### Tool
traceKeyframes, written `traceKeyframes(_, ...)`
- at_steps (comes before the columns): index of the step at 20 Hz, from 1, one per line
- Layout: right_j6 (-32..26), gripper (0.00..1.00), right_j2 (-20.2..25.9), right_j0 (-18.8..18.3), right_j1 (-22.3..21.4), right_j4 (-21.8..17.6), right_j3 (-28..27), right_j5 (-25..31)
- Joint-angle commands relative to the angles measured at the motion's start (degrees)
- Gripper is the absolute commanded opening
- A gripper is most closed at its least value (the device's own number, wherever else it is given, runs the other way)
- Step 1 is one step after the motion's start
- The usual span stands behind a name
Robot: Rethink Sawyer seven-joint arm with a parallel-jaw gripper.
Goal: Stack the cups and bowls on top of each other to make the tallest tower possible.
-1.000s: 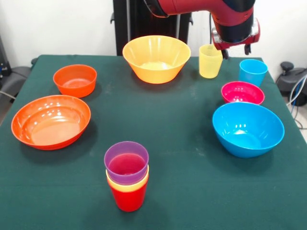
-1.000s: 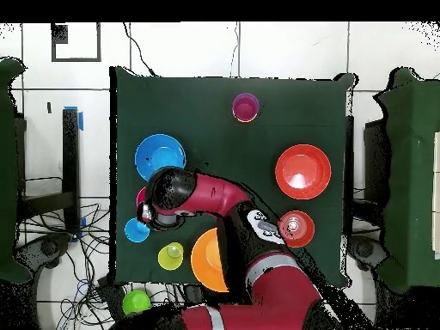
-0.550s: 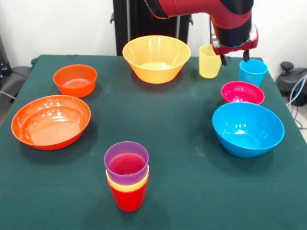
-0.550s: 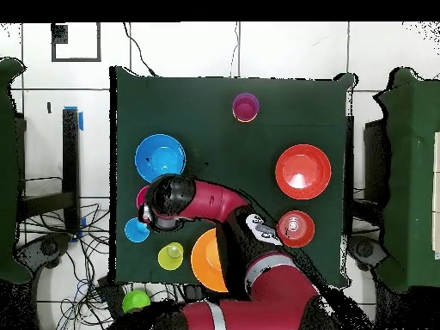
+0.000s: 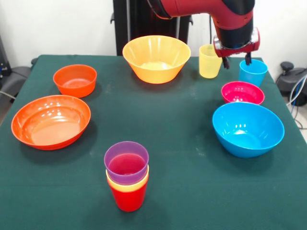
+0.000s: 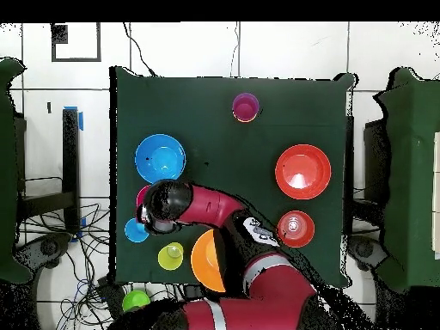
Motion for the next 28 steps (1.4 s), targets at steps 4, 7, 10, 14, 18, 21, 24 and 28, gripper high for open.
traceKeyframes(4, 9.6, 1.00, 5.5, 0.2, 2.2, 3.7, 5.2, -6.8)
traceKeyframes(7, 9.7, 1.00, 5.6, 0.4, 2.7, 3.7, 5.3, -7.4)
traceKeyframes(10, 9.9, 1.00, 5.4, 1.0, 3.5, 3.6, 5.0, -8.4)
traceKeyframes(14, 10.2, 1.00, 4.8, 1.2, 3.6, 3.0, 5.5, -10.6)
traceKeyframes(18, 10.4, 1.00, 4.0, 1.8, 4.1, 2.5, 4.9, -12.0)
traceKeyframes(21, 10.5, 1.00, 3.6, 2.3, 4.3, 2.7, 4.0, -11.8)
traceKeyframes(24, 10.6, 1.00, 3.5, 2.4, 4.8, 3.0, 3.6, -12.3)
traceKeyframes(28, 10.2, 1.00, 3.2, 2.8, 6.0, 2.7, 2.9, -12.8)
